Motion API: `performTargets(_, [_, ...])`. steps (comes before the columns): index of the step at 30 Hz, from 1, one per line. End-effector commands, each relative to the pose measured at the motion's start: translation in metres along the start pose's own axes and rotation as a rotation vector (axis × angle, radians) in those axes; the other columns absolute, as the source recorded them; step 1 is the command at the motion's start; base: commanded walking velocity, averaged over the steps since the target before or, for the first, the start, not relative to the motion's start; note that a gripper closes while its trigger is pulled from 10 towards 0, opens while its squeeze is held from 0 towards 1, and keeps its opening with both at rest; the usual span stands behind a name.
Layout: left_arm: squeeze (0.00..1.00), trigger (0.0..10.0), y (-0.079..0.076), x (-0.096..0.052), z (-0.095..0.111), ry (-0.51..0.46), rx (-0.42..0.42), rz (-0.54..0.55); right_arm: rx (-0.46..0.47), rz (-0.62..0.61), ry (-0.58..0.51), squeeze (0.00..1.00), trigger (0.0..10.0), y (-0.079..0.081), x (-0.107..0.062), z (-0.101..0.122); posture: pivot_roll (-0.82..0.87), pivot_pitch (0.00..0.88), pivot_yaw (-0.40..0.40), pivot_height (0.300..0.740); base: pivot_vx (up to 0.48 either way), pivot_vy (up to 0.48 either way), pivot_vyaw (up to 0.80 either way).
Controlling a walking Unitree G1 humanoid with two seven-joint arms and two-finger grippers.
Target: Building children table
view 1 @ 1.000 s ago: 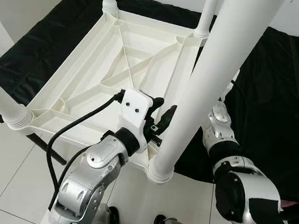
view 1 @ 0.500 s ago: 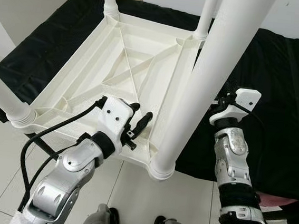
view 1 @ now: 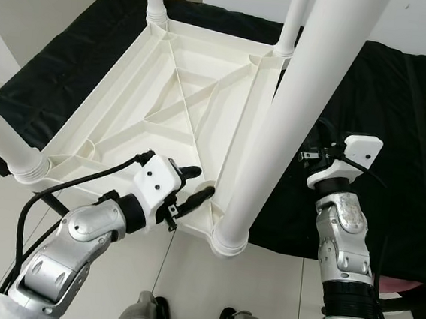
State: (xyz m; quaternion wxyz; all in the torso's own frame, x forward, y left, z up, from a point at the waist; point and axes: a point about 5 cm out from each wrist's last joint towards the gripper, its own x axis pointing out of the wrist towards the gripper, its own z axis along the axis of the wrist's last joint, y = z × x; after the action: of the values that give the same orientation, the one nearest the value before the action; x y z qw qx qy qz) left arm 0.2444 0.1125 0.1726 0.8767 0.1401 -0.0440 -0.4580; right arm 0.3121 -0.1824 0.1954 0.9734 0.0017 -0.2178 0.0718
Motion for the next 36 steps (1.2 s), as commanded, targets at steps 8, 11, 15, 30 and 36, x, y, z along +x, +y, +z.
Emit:
performTargets(8, [0.35,10.0,0.013,-0.007,-0.021,0.131,0.186,-0.100,-0.017,0.010,0.025,0.00,10.0,-0.003,-0.010,0.003,-0.06,0.136,0.065,0.740,0.000,0.000,0.00])
performTargets(11, [0.00,10.0,0.014,-0.008,-0.028,0.162,0.202,-0.105,-0.021,0.008,0.025,0.00,10.0,-0.005,-0.010,0.006,-0.07,0.134,0.066,0.740,0.000,0.000,0.00])
performTargets(15, [0.00,10.0,0.019,-0.003,-0.038,0.235,0.269,-0.093,-0.020,-0.006,0.026,0.00,10.0,-0.007,-0.010,0.008,-0.07,0.134,0.064,0.740,0.000,0.000,0.00])
performTargets(30, [0.00,10.0,0.032,0.021,-0.050,0.271,0.305,-0.035,-0.014,-0.009,0.033,0.00,10.0,-0.003,-0.013,0.012,-0.09,0.119,0.082,0.740,0.000,0.000,0.00])
performTargets(36, [0.00,10.0,0.033,0.040,-0.046,0.211,0.209,0.087,-0.006,-0.019,0.032,0.00,10.0,-0.001,-0.016,0.013,-0.11,0.111,0.085,0.740,0.000,0.000,0.00])
